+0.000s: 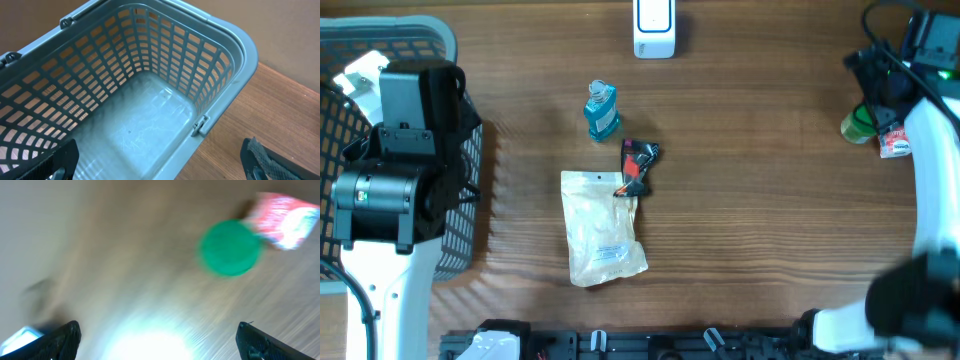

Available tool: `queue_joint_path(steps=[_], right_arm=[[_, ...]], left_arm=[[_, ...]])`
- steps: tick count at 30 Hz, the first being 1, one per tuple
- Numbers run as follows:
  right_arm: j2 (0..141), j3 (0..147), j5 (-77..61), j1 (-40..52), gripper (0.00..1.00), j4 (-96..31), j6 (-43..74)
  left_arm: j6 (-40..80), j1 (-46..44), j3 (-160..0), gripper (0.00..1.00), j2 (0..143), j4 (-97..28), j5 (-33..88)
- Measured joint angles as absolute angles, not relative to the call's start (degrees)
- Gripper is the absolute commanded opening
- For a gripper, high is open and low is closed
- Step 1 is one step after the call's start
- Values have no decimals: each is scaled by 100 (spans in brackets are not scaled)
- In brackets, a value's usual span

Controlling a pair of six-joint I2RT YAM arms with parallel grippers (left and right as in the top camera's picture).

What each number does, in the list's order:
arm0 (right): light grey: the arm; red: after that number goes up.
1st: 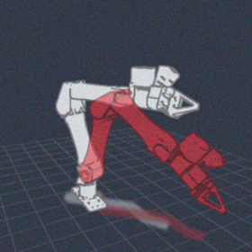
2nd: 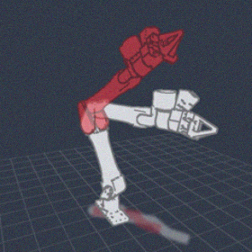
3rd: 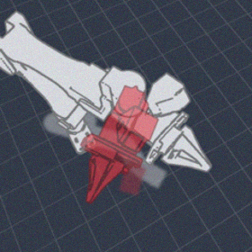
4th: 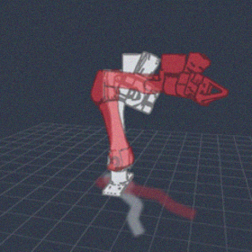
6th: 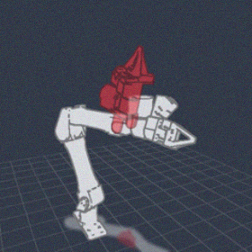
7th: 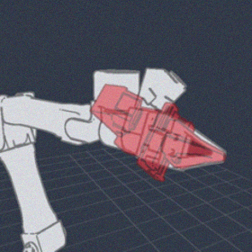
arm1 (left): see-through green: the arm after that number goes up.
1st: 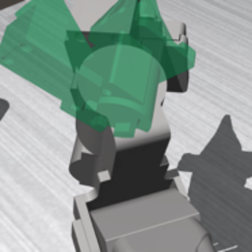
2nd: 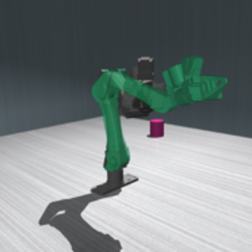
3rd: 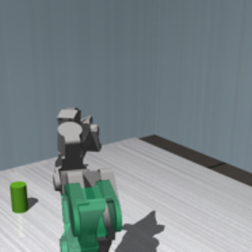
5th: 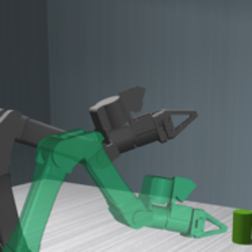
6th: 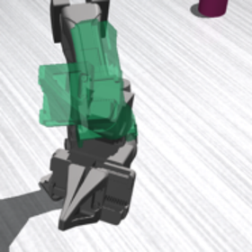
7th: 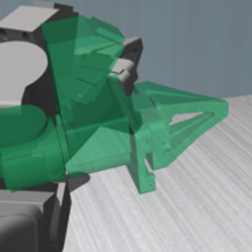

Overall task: Scan the item barcode
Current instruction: 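Move the right gripper to the hex wrench package and grasp it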

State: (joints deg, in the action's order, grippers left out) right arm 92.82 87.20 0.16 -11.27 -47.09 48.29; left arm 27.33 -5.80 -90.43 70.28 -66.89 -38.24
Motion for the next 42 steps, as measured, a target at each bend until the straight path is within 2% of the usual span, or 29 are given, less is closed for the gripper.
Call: queue_joint_path(steps=[6,10,12,18,20,25,42], right_arm=[[8532,8860,-486,589,98,-5408,4580],[8938,8567,-784,1796,93,-5387,4580],[9196,8447,-867,2224,88,-5360,4657],[10088,8355,-1262,3100,77,-4604,4755],[10420,8355,-1417,3271,74,-4375,4777],[11065,8318,-1599,3369,74,-4318,4775],[11775,8289,-1872,3531,65,-3835,4794]], left_arm=[[2735,-580,-9043,100,7028,-6689,-3824],[2733,-580,-9043,100,7028,-6689,-3824],[2733,-580,-9041,100,7028,-6689,-3824],[2733,-580,-9043,100,7028,-6689,-3824],[2735,-580,-9041,100,7028,-6689,-3824],[2733,-580,-9041,100,7028,-6689,-3826],[2733,-580,-9041,100,7028,-6689,-3824]])
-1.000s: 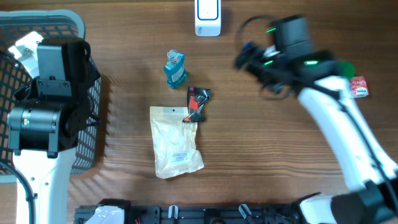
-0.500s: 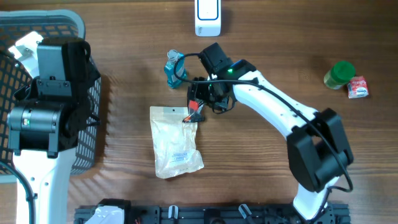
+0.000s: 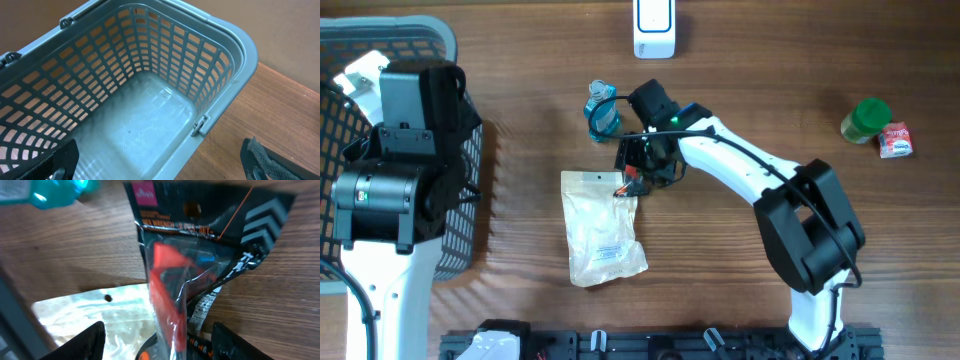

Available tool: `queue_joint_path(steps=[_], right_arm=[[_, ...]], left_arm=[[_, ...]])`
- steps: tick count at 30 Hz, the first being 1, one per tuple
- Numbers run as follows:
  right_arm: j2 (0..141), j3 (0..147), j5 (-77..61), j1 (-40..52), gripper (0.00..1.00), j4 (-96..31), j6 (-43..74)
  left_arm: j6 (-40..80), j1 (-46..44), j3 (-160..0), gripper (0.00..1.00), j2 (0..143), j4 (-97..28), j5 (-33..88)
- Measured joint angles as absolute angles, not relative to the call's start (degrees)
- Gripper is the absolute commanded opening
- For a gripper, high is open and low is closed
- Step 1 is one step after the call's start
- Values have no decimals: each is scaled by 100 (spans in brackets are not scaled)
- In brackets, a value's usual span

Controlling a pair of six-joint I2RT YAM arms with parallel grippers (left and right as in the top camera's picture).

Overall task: Scan the item barcode
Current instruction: 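Move the right gripper to the hex wrench package and grasp it, then lift the wrench package and carry it toward the scanner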

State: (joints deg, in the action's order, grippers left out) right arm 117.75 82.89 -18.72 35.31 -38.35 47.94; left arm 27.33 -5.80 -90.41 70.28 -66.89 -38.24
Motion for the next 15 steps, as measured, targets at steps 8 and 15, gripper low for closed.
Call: queue_joint_path(steps=[8,15], right_arm=[[11996,8289,-1907,3544,45,-3544,4816],[12044,8289,-1881,3544,20,-3413,4807]], left_arm=[[2735,-580,-9043,100,7028,-6689,-3826],[2735,-580,-9041,100,7028,-6689,-3824]])
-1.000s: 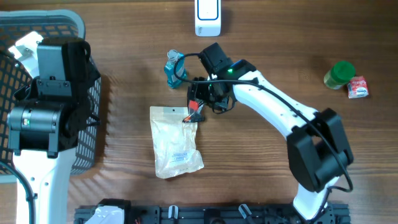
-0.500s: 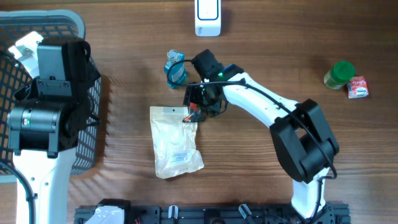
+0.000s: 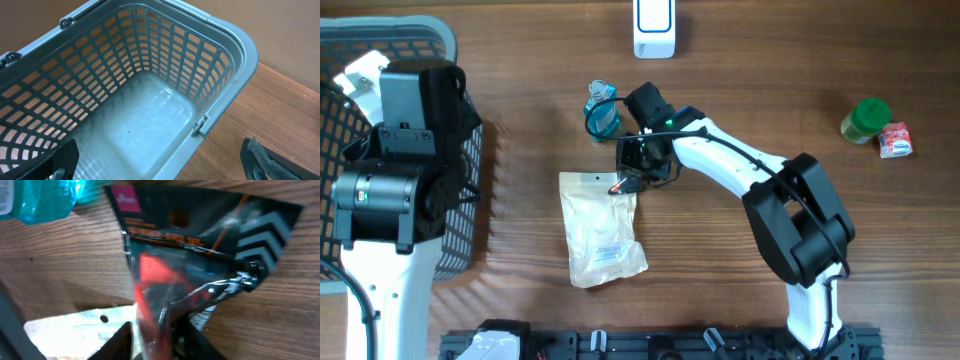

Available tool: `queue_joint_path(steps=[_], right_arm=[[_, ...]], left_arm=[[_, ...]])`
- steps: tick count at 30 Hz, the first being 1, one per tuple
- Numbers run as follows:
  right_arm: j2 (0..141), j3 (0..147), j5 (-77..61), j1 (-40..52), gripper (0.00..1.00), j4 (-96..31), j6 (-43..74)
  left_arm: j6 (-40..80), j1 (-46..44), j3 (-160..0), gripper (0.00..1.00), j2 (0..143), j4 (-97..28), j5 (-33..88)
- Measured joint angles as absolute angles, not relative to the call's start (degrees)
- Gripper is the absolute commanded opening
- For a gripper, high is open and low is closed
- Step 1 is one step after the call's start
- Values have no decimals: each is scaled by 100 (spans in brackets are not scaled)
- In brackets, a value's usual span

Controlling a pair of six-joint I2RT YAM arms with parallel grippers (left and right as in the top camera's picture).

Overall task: Scan the item barcode
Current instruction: 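Lift the wrench package and carry it toward the scanner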

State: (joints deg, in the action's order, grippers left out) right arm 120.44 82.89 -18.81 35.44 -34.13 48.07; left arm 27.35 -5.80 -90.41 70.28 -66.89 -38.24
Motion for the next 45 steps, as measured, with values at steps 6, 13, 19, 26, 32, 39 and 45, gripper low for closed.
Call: queue_joint_path(steps=[6,13,19,26,32,39,45], right_arm=[[12084,8331,-1953,3544,7,-3315,4814],[12084,8366,-1946,3555,5,-3262,4812],[12086,8368,-1975,3553,5,-3275,4812],[12070,8370,-2698,3428,5,-3752,4788],[11585,8274,-3347,3087,5,-4768,4768],[10453,8263,-4289,2401,5,-5111,4807],[10189,8263,-5247,1927,5,-5133,5266]], left_arm=[[2733,-580,-9041,100,7028,-6689,-3824],[2733,-580,-9043,100,7028,-6689,-3824],[2733,-580,-9043,100,7028,-6689,-3824],[2733,-580,-9043,100,7028,-6689,-3824],[2733,-580,-9041,100,7028,-6689,-3824],[2733,-580,-9041,100,7028,-6689,-3824],[2733,-580,-9041,100,7028,-6689,-3824]])
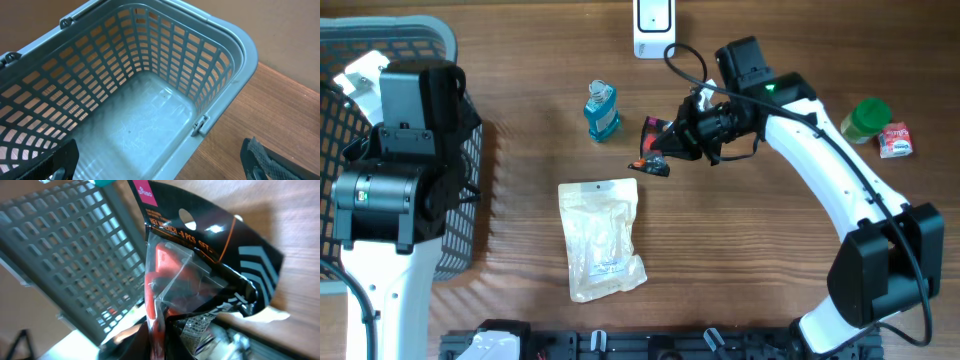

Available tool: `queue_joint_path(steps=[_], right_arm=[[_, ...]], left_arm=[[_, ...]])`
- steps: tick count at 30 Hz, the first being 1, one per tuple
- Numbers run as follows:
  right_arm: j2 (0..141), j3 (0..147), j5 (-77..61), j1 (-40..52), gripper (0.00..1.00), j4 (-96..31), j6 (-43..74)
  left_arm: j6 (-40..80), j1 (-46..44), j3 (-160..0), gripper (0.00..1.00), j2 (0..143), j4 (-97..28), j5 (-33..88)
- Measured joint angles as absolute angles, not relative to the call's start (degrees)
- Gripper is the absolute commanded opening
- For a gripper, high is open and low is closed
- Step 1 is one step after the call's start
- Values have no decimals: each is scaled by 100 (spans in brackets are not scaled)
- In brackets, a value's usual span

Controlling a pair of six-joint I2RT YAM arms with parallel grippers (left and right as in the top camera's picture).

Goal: Scan the item barcode

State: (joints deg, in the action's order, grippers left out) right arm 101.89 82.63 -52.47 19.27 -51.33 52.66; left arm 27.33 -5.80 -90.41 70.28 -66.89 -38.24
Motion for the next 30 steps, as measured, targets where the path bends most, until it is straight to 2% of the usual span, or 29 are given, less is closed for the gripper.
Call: queue_joint_path(steps=[7,13,17,24,30], right_arm=[[10189,8263,-5752,1903,5,-6027,6514],[10189,8263,-6189,1903,4,-6036,7804],[10189,8261,-6493,1903,5,-5509,8967],[10189,8259,-6604,1844,5,-3854,11087],[10189,8259,-6820,1369,5,-3983,11577]], left_arm=[[2733,-580,-9041,100,7028,-6689,-3824],[2733,-580,-9041,100,7028,-6689,-3824],[2735,-580,-9041,100,7028,-6689,-3826],[2735,-580,-9041,100,7028,-6689,-3824],[2733,-580,-9041,100,7028,-6689,-3824]])
